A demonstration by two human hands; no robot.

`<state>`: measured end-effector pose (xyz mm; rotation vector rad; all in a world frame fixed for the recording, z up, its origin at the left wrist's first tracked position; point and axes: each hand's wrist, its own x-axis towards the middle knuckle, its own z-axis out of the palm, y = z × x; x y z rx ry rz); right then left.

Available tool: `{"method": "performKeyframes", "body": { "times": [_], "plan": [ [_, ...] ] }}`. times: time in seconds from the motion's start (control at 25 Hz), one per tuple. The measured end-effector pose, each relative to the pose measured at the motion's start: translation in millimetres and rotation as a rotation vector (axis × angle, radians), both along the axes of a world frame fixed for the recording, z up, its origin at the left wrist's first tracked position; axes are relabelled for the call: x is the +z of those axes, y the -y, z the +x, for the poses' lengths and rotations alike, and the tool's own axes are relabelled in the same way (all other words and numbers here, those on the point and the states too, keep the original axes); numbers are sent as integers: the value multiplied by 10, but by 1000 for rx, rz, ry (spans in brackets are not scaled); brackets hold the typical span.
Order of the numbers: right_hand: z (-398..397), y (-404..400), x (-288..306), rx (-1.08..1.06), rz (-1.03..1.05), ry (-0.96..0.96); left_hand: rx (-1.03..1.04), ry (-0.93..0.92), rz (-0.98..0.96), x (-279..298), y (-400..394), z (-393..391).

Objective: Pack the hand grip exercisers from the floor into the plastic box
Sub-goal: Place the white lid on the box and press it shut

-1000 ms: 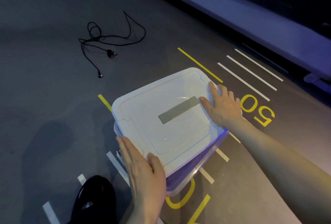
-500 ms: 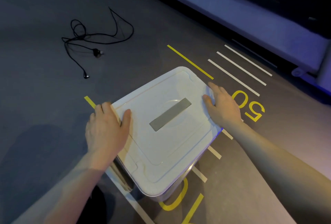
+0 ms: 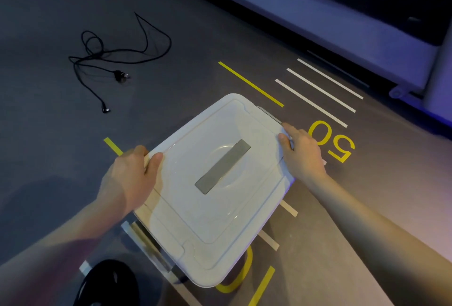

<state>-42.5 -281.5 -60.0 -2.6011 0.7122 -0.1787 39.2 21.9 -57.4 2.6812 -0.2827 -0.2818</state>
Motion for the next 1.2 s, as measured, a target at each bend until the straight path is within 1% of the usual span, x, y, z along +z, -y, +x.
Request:
{"method": "performKeyframes", "body": {
  "times": [0.08,0.16,0.28,0.4,0.48,0.68,0.8,0.88,0.96,1.04,1.2],
  "plan": [
    [-13,-50,-30,-5,-54,-40,2,-25,-25,-34,-7,28],
    [-25,-72,-34,7,-107,-103,-46,12,-5,-38,0,9],
    [-27,-42,7,82,-161,-241,-102,58,23,-34,10,-21],
    [-25,1,77,133,-156,-315,-90,38,27,-53,-5,-17],
    [-38,-13,102,129,-164,-344,-80,47,-6,-60,-38,-41],
    [-60,-120,80,13,-184,-333,-94,63,30,-23,-38,-112],
    [-57,-101,99,26,-172,-250,-101,90,79,11,-24,-89],
    [-41,-69,95,47,-123,-194,-125,132,166,56,77,-89],
    [3,-64,82,59,-191,-230,-149,154,212,98,230,-100],
    [36,-86,84,54,-278,-291,-184,181,205,46,329,-108],
    [44,-83,44,46,-262,-263,-201,311,250,-124,373,-121]
  ]
}}
